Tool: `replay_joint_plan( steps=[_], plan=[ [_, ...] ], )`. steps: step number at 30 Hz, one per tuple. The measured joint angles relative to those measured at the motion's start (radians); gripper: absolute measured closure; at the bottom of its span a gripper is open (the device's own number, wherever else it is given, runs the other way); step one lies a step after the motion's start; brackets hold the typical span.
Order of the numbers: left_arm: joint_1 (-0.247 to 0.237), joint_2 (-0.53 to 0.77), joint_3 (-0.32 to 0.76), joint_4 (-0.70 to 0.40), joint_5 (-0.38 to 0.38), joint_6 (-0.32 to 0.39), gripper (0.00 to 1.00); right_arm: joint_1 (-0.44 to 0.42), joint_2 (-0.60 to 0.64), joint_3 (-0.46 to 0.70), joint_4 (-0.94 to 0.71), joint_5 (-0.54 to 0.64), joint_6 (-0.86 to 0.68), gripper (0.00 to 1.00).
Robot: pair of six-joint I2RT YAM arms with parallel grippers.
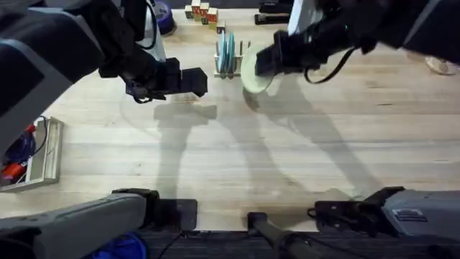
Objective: Pick up the plates from the table one by one and place each into a slot on the dish rack.
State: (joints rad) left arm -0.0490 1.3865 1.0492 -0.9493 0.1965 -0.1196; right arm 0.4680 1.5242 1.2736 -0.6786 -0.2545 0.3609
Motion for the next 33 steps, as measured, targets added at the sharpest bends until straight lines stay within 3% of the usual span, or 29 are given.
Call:
replay_joint_plan(
  steps=[12, 20, 33],
  plan=[
    [0.0, 0.0, 0.0, 0.0, -0.007, 0.0, 0.008, 0.023, 0.0, 0.166, -0.043, 0.276, -0.003, 0.969],
    [0.0, 0.0, 0.0, 0.0, -0.007, 0.0, 0.007, 0.066, 0.0, 0.183, 0.028, 0.345, 0.003, 0.969],
    [0.0, 0.0, 0.0, -0.008, -0.007, 0.0, 0.008, 0.204, 0.001, 0.185, 0.098, 0.669, 0.089, 0.969]
  ],
)
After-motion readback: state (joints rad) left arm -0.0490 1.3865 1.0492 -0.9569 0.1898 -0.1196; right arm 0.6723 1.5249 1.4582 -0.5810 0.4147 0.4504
